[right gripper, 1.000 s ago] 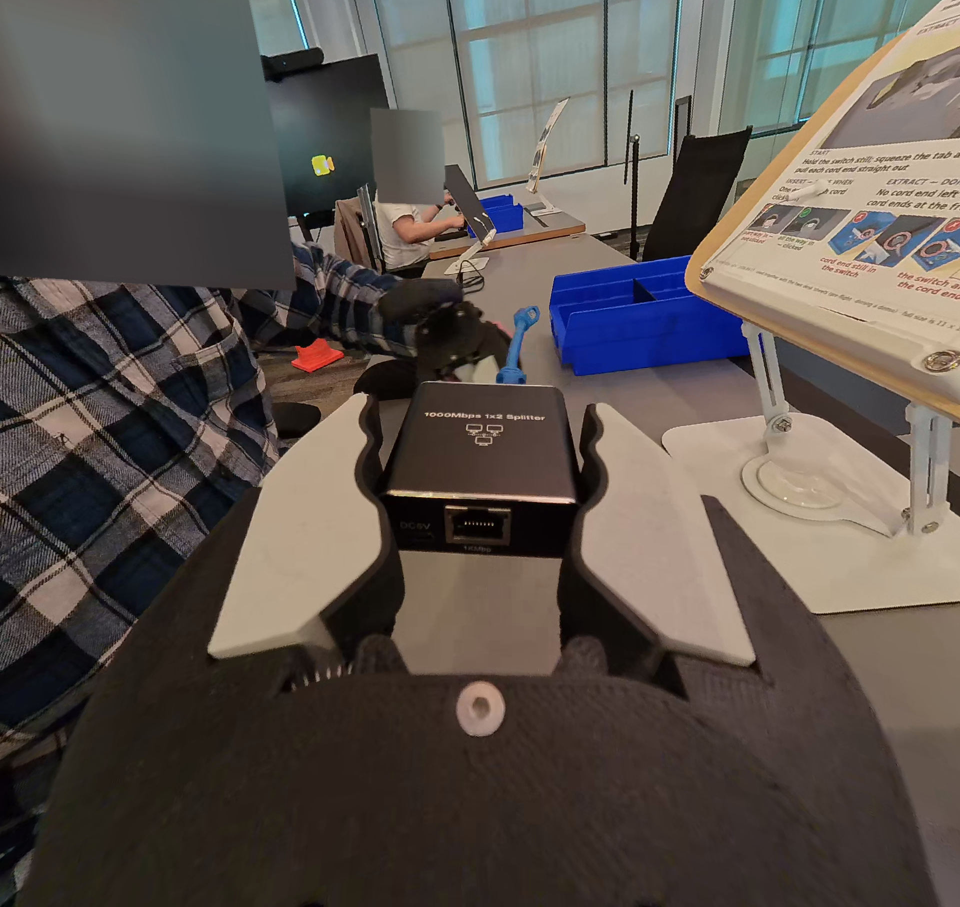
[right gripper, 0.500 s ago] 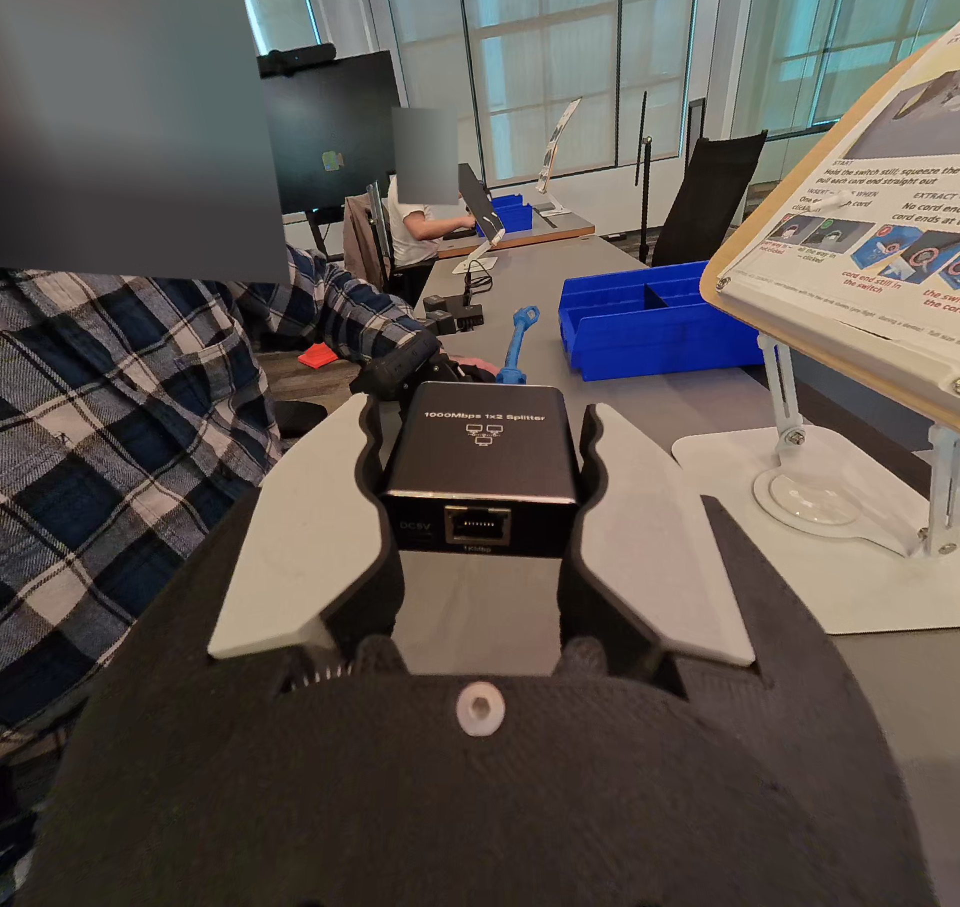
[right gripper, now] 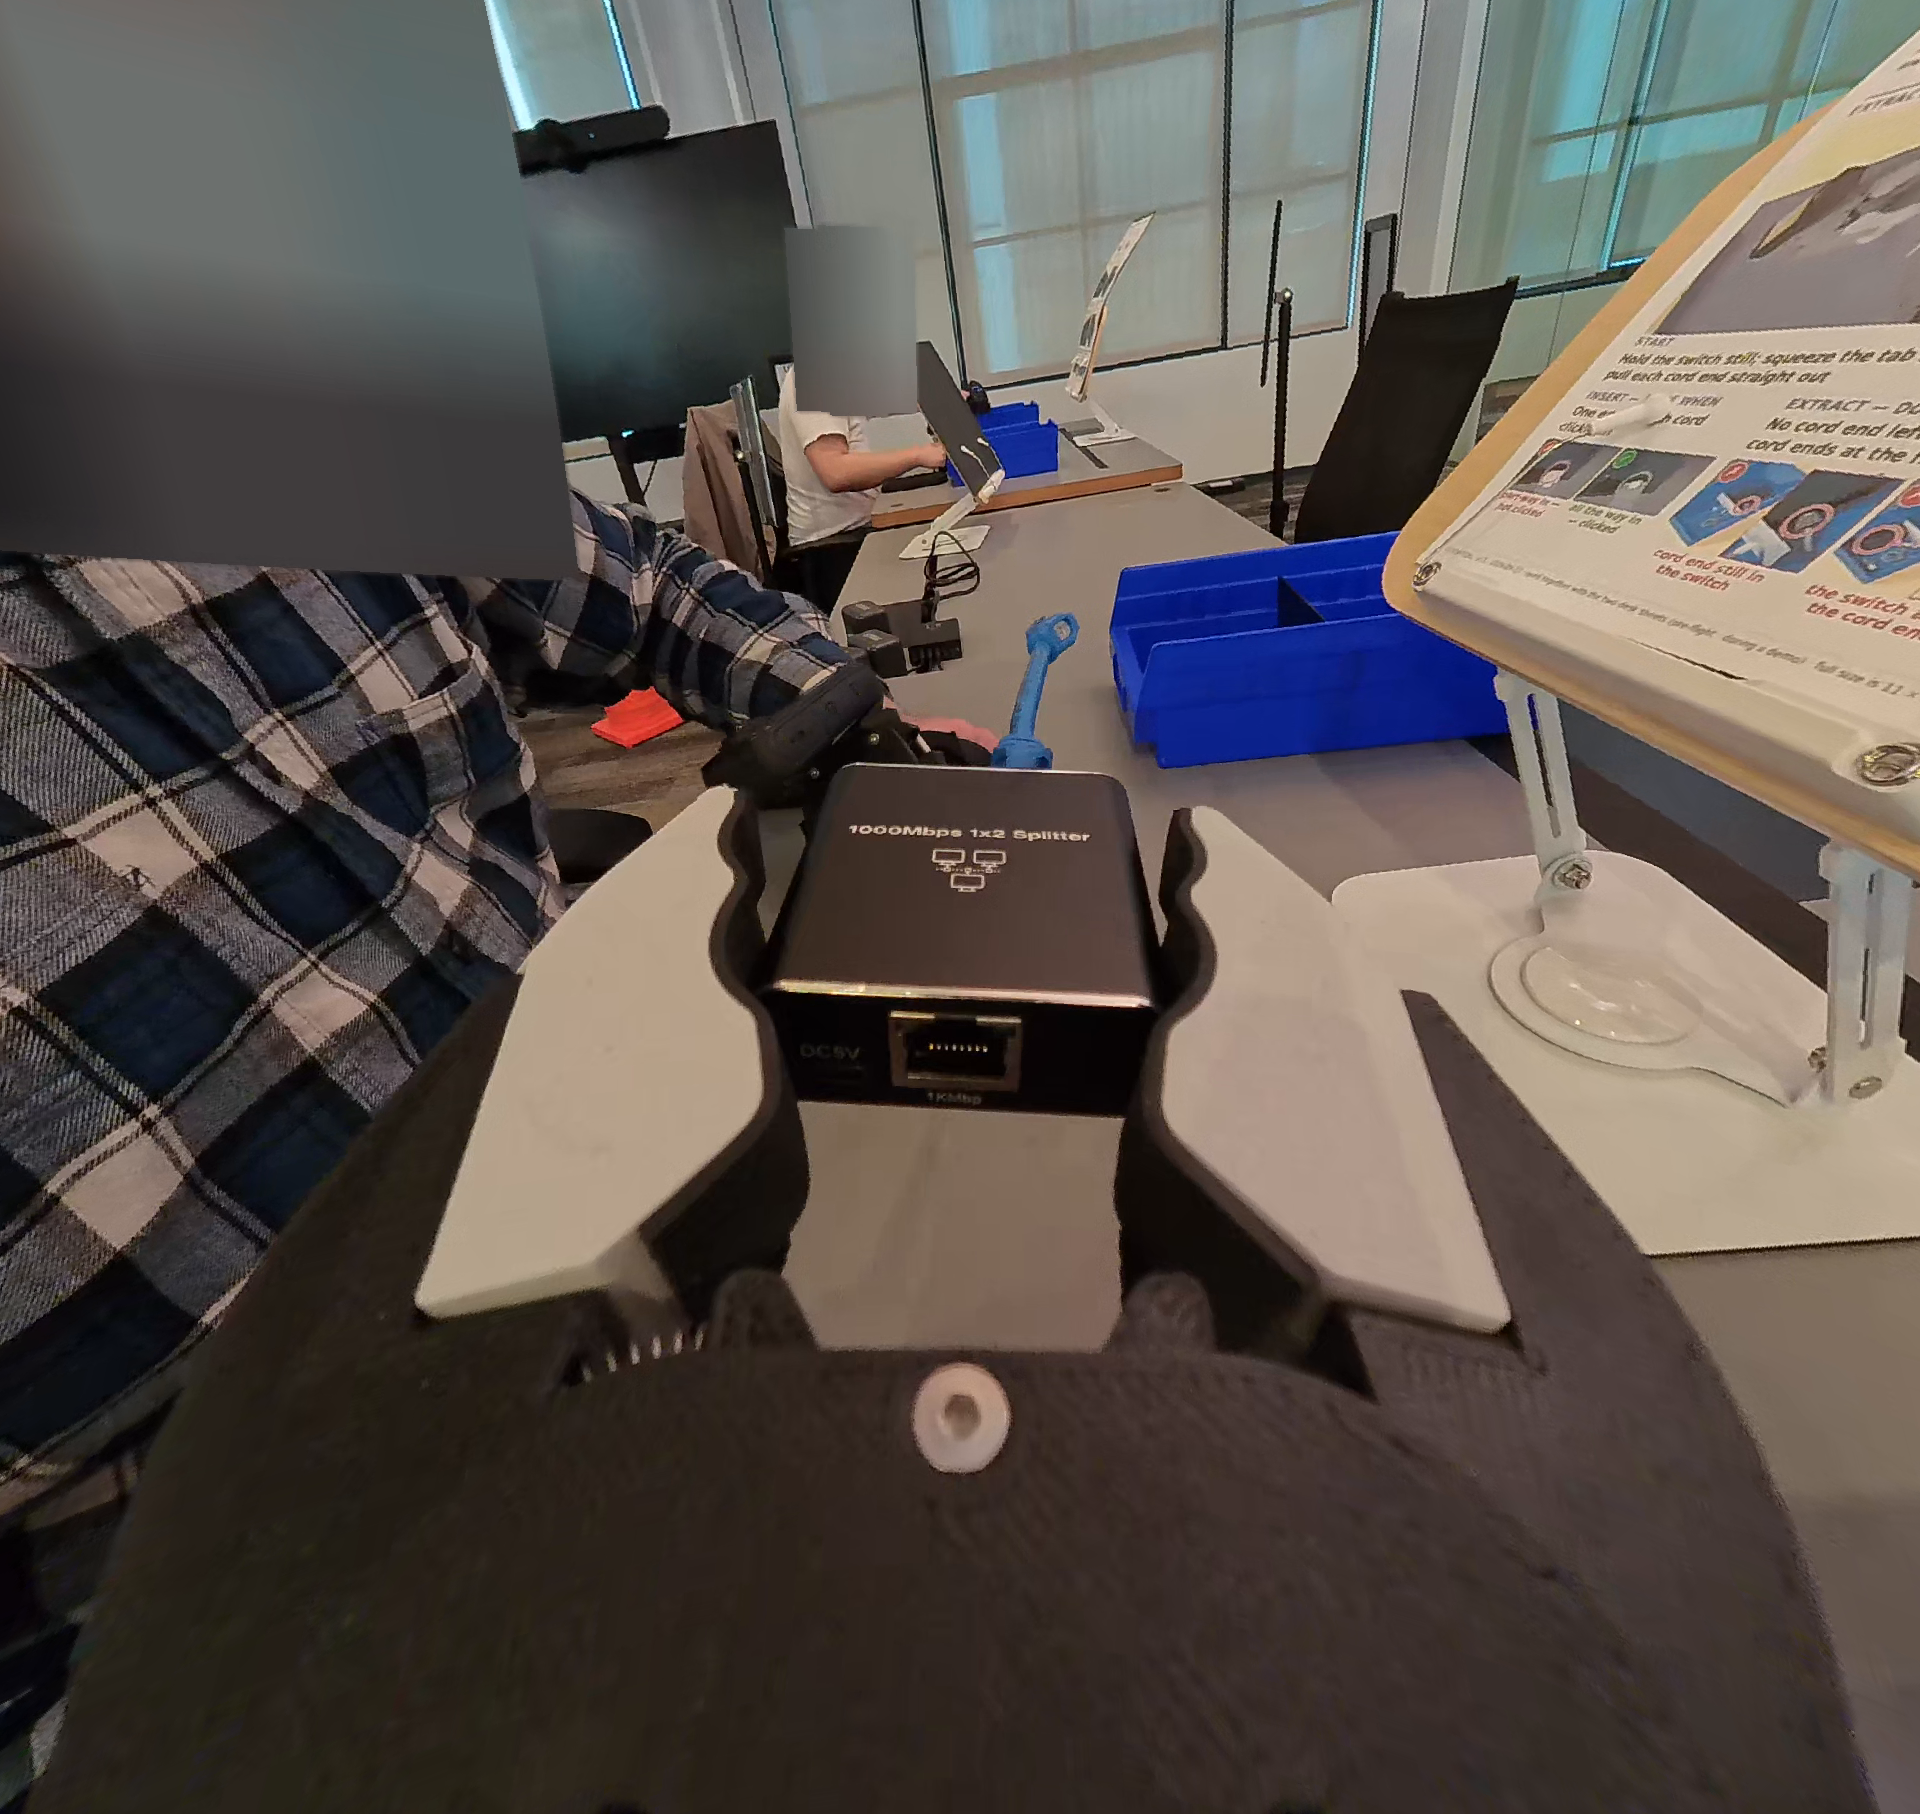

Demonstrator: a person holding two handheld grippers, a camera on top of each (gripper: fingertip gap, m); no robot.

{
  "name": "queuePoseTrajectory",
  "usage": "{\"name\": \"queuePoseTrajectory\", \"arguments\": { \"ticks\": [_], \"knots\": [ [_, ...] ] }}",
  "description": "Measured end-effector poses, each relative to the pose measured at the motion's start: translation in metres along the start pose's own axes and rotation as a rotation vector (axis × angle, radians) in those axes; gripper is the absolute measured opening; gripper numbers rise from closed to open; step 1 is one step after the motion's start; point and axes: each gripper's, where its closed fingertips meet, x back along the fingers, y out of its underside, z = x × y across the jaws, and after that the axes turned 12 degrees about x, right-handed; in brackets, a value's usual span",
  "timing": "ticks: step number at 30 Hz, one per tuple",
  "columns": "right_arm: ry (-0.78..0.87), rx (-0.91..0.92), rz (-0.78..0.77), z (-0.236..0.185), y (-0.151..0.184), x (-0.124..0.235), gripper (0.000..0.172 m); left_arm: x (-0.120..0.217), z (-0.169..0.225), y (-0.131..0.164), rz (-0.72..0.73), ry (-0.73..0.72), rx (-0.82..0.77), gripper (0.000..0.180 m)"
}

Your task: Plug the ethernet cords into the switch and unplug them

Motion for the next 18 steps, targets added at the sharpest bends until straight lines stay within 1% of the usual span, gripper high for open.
{"name": "queuePoseTrajectory", "arguments": {
  "ticks": [1,4,7,10,12,15,18],
  "knots": [
    [0.000,-0.001,0.001,0.0002,-0.0001,0.0004,0.075,0.0001,0.0020,-0.0003,0.003,0.006,-0.008,0.027],
    [-0.002,-0.003,0.002,0.0002,0.0005,-0.0001,0.075,-0.0012,0.0028,0.0016,-0.007,0.042,0.048,0.024],
    [-0.006,-0.002,0.000,-0.0006,0.0005,-0.0012,0.075,-0.0018,0.0013,0.0024,-0.005,0.044,0.057,0.025],
    [-0.007,0.000,0.001,-0.0014,-0.0007,-0.0007,0.075,-0.0020,-0.0007,0.0028,0.005,0.046,0.073,0.029],
    [-0.006,0.002,0.003,-0.0016,-0.0018,0.0000,0.075,-0.0023,-0.0039,0.0033,0.010,0.052,0.110,0.036],
    [-0.007,0.004,0.003,-0.0020,-0.0027,0.0002,0.075,-0.0034,-0.0053,0.0045,0.014,0.067,0.148,0.037],
    [-0.007,0.005,0.003,-0.0021,-0.0029,0.0005,0.075,-0.0024,-0.0029,0.0036,0.017,0.048,0.099,0.033]
  ]
}}
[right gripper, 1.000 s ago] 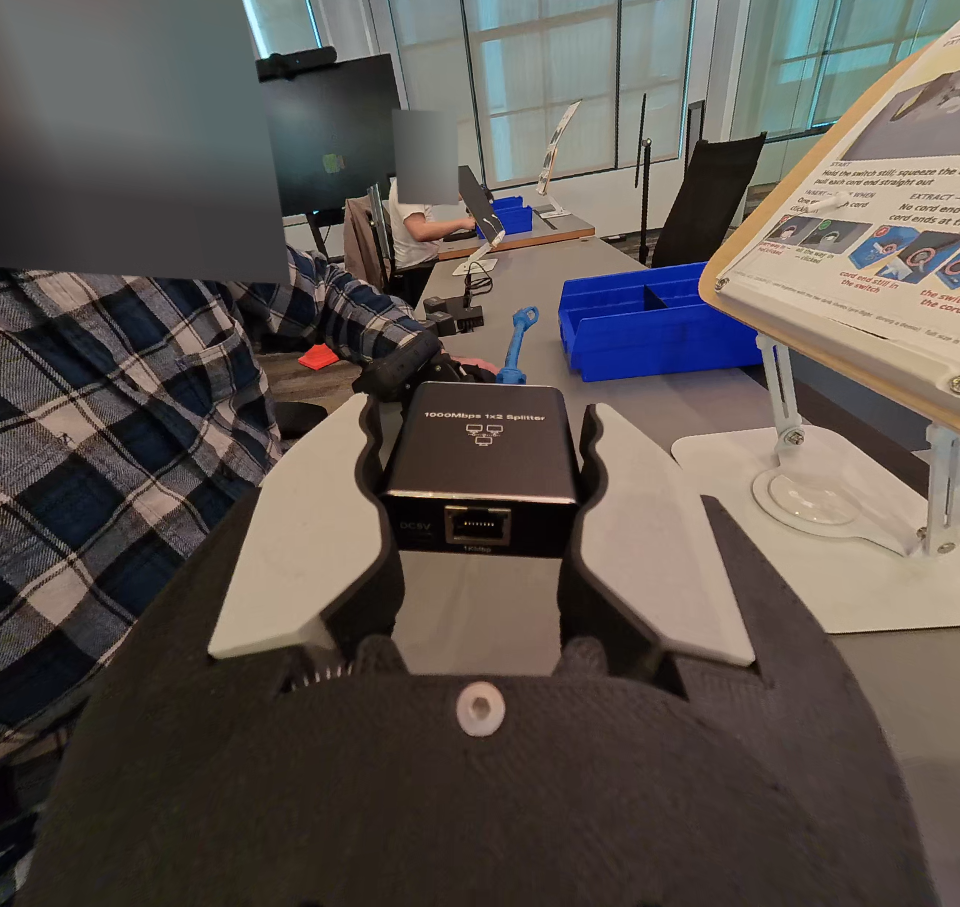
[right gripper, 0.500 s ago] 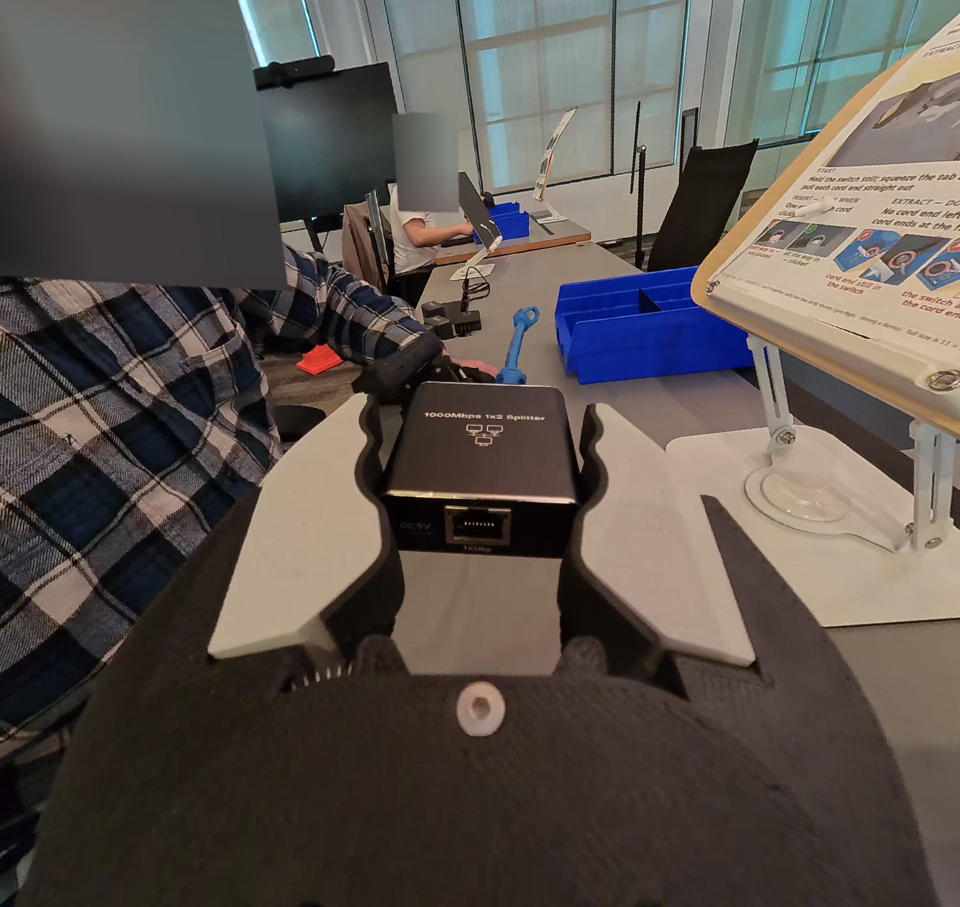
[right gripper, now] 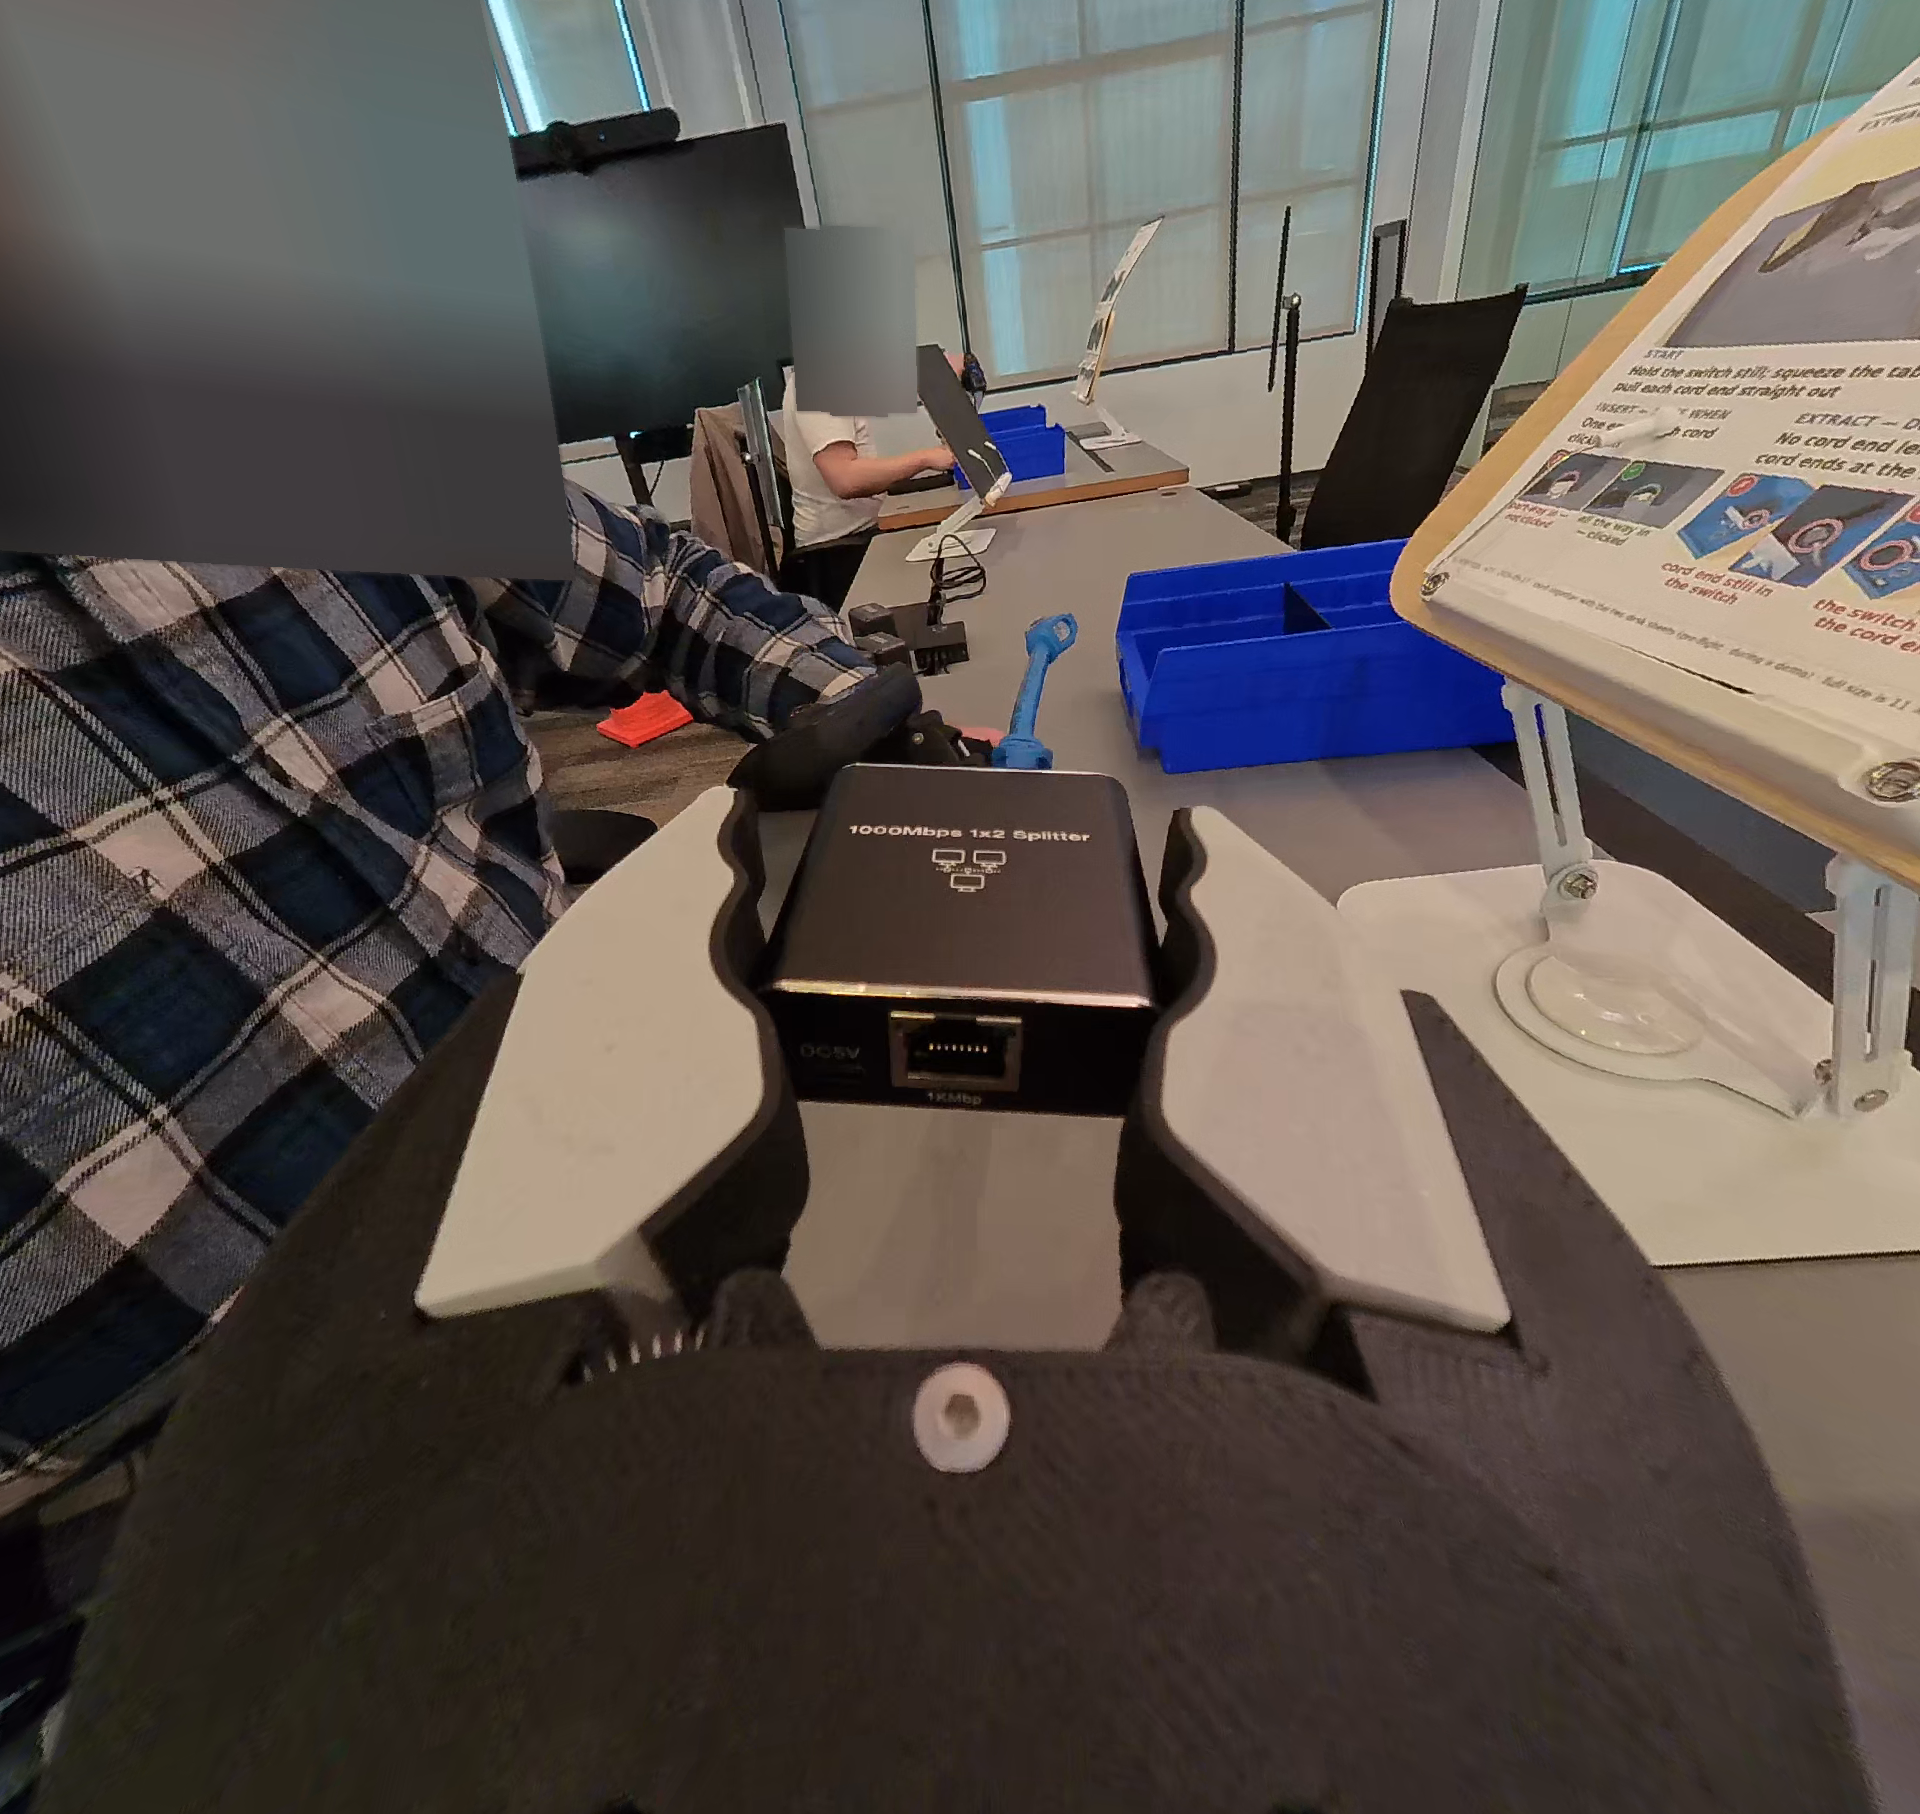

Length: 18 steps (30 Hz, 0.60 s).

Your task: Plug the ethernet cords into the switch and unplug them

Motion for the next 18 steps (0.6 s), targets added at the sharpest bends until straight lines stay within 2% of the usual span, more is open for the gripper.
{"name": "queuePoseTrajectory", "arguments": {
  "ticks": [2,9,18],
  "knots": [
    [0.001,-0.001,0.002,0.0004,-0.0002,0.0010,0.075,0.0019,0.0003,0.0004,-0.003,-0.015,-0.042,0.036],
    [0.000,-0.004,0.001,0.0013,0.0014,0.0018,0.075,0.0022,0.0028,0.0045,-0.011,0.036,-0.019,0.031],
    [0.001,-0.005,0.002,0.0015,0.0011,0.0025,0.075,0.0026,0.0065,0.0046,0.006,0.039,-0.092,0.026]
  ]
}}
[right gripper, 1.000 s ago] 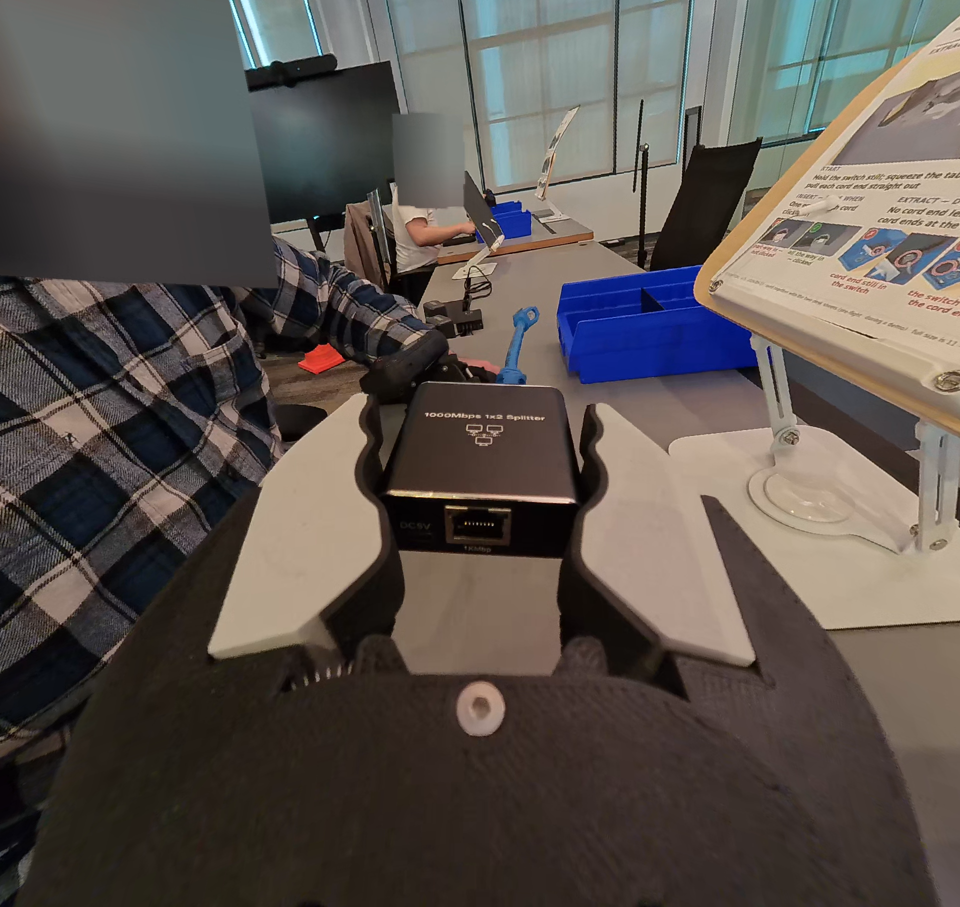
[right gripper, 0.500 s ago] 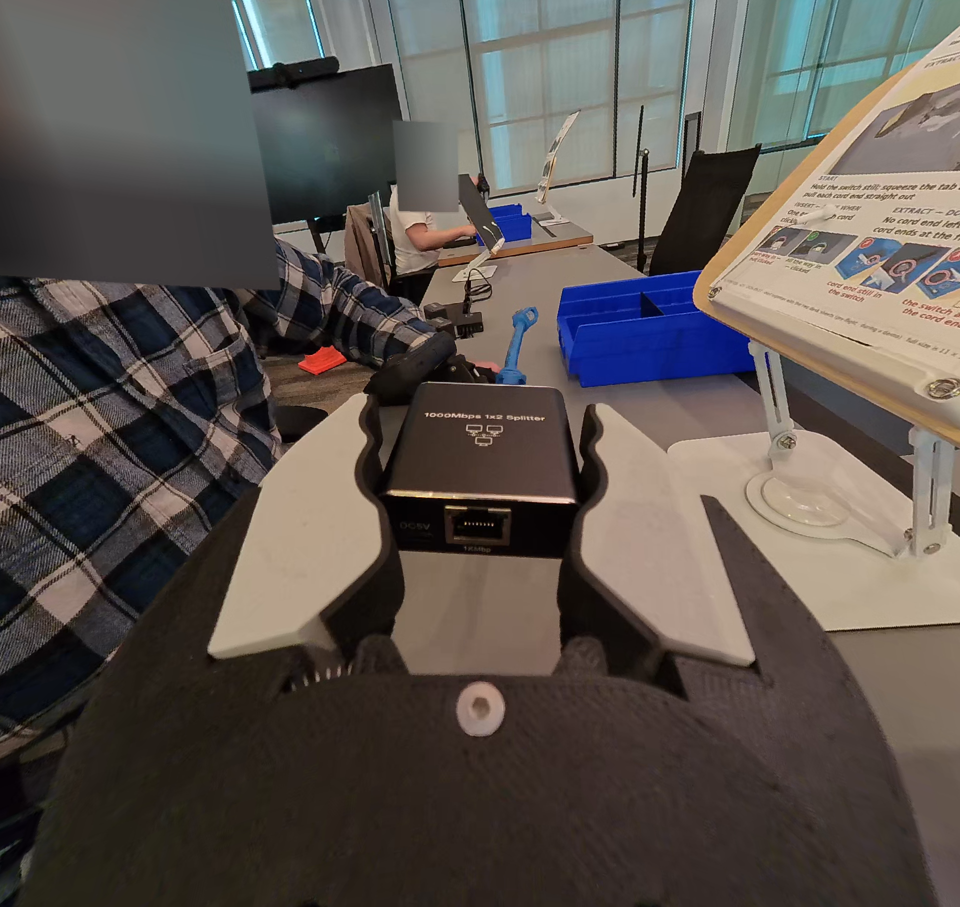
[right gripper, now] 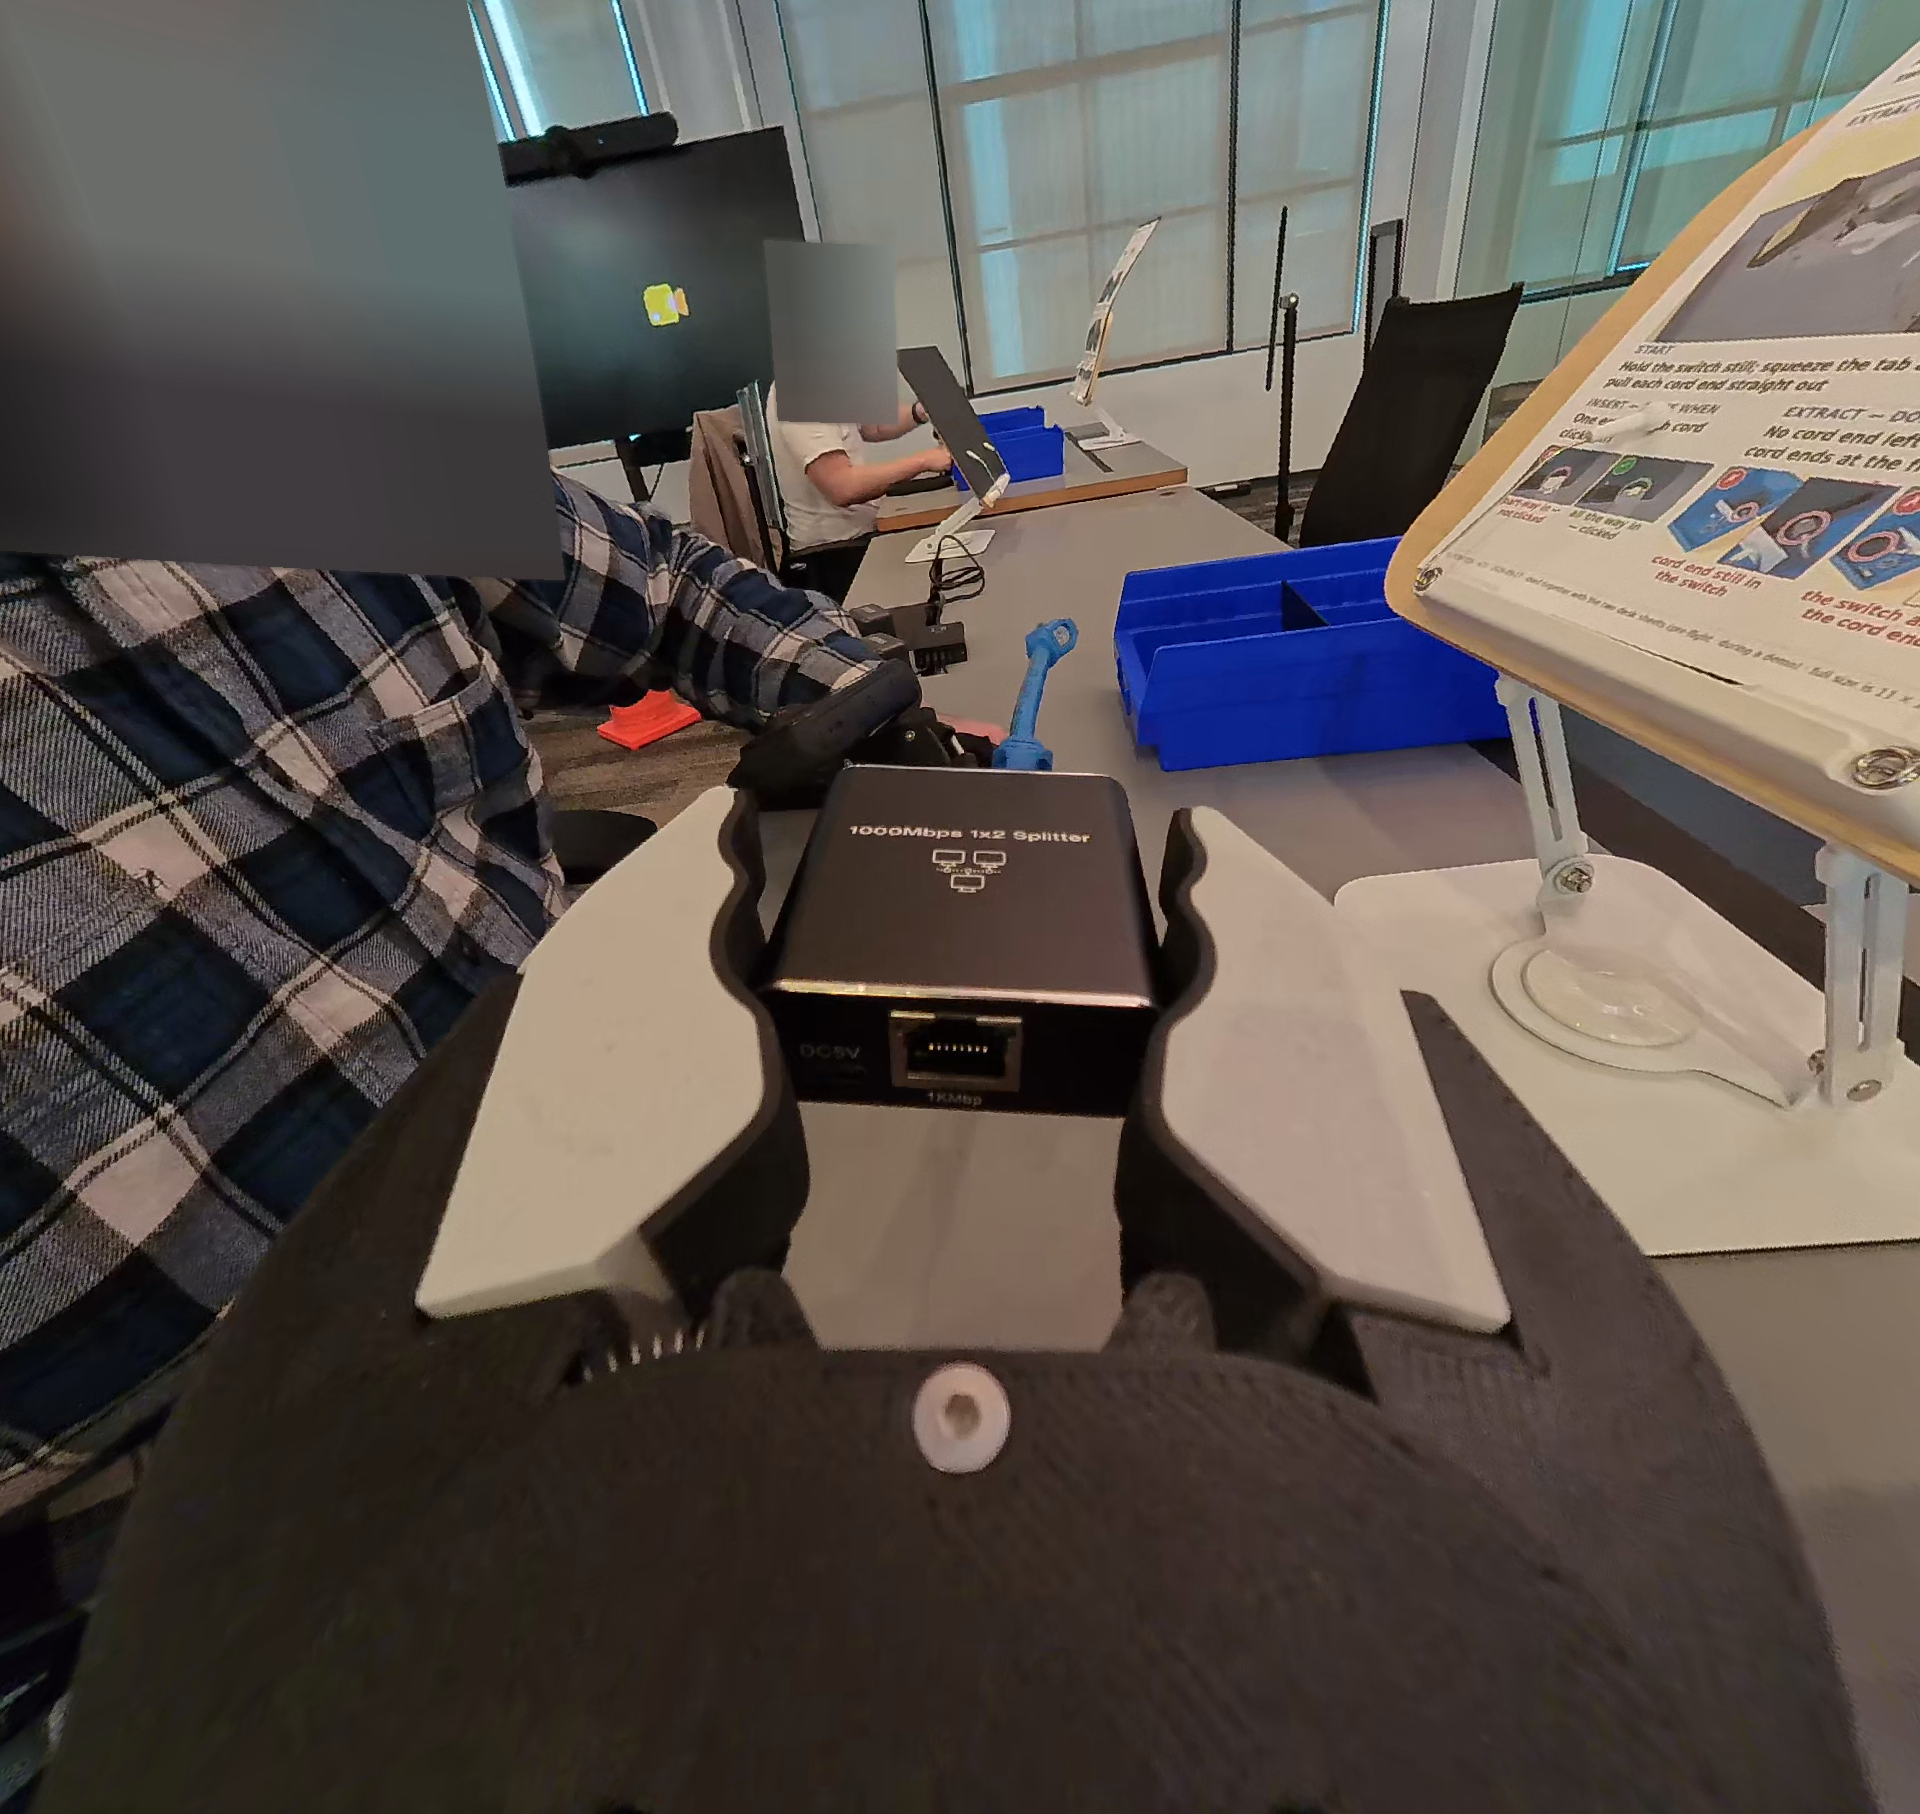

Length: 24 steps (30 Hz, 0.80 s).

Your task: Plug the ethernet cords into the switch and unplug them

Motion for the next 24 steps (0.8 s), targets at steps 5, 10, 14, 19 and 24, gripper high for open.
{"name": "queuePoseTrajectory", "arguments": {
  "ticks": [5,10,14,19,24],
  "knots": [
    [-0.003,-0.002,-0.001,0.000,0.000,-0.001,0.075,-0.001,-0.002,0.001,0.009,0.014,0.054,0.029],
    [-0.004,0.000,0.002,-0.001,-0.001,-0.001,0.075,-0.002,-0.005,0.002,0.037,0.027,0.110,0.031],
    [-0.005,0.003,0.002,-0.002,-0.002,-0.001,0.075,-0.002,-0.006,0.003,0.038,0.015,0.092,0.028],
    [-0.007,0.006,0.004,-0.003,-0.004,-0.001,0.075,-0.003,-0.010,0.004,0.032,0.009,0.084,0.025],
    [-0.010,0.011,0.005,-0.004,-0.005,-0.001,0.075,-0.004,-0.015,0.005,0.024,-0.002,0.086,0.021]
  ]
}}
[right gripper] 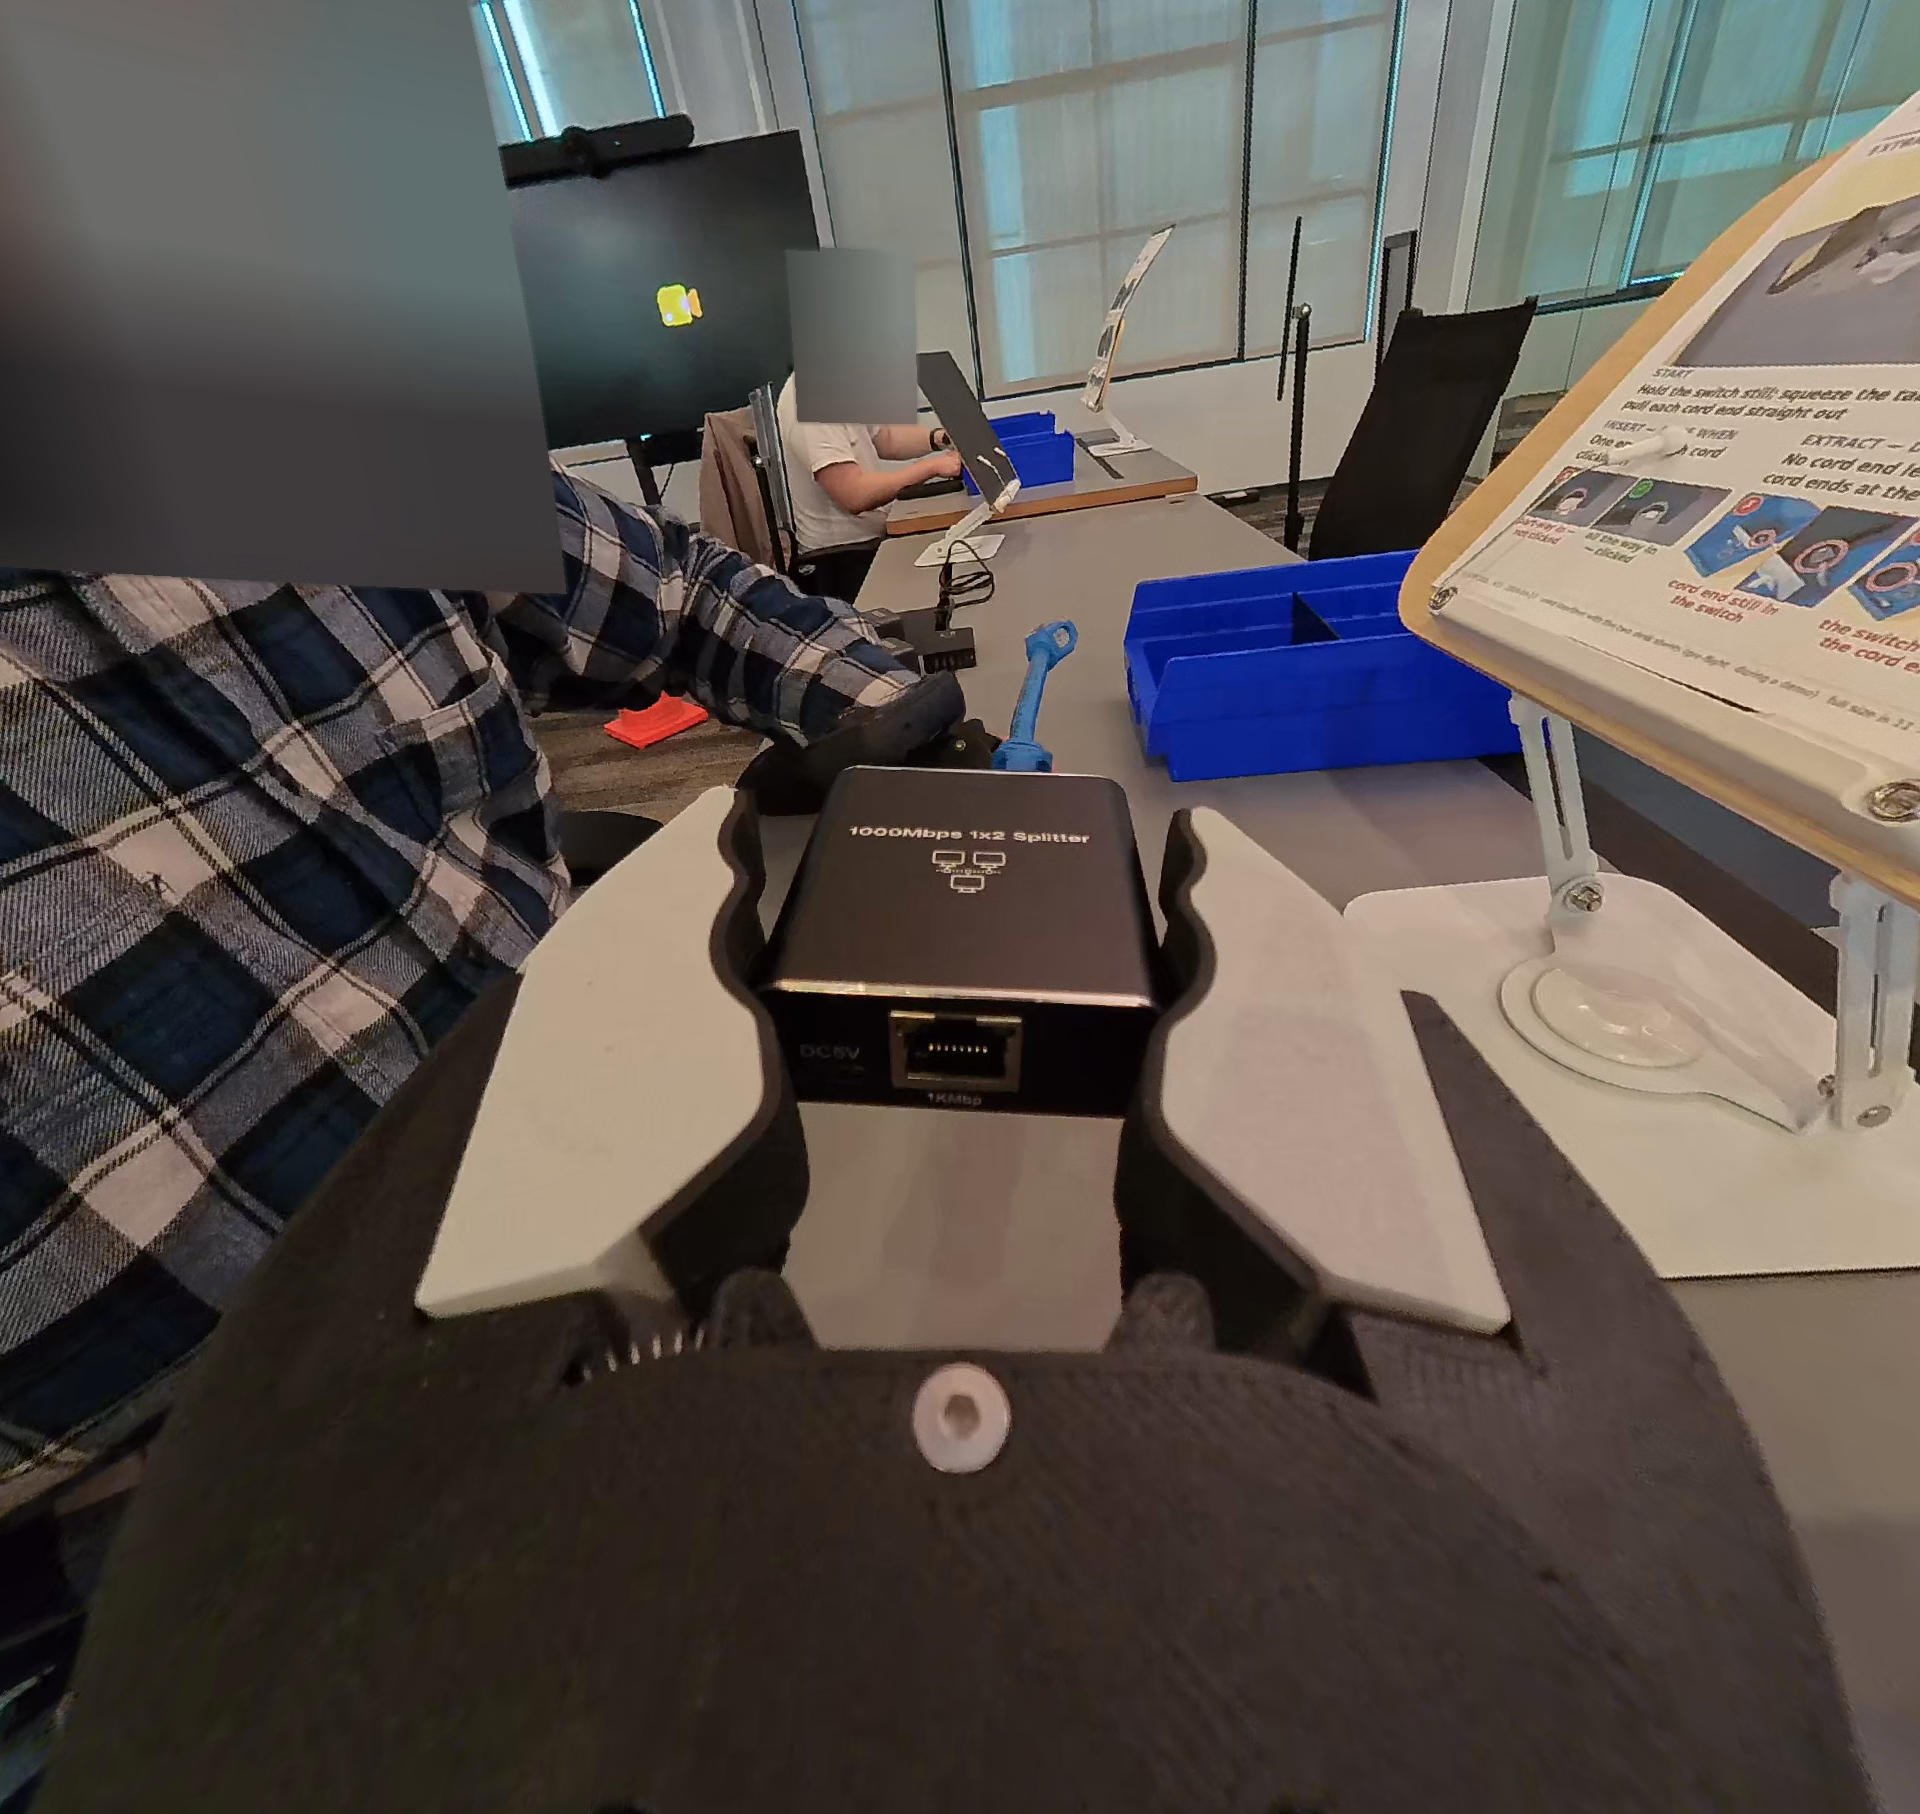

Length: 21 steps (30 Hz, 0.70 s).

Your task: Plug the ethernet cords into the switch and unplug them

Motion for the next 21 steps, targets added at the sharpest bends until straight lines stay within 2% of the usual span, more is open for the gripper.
{"name": "queuePoseTrajectory", "arguments": {
  "ticks": [16,21],
  "knots": [
    [-0.002,0.010,0.003,-0.002,-0.004,0.001,0.075,-0.003,-0.015,0.002,-0.012,-0.048,-0.025,0.017],
    [-0.003,0.011,0.004,-0.002,-0.005,0.002,0.075,-0.003,-0.020,0.002,-0.012,-0.024,0.014,0.022]
  ]
}}
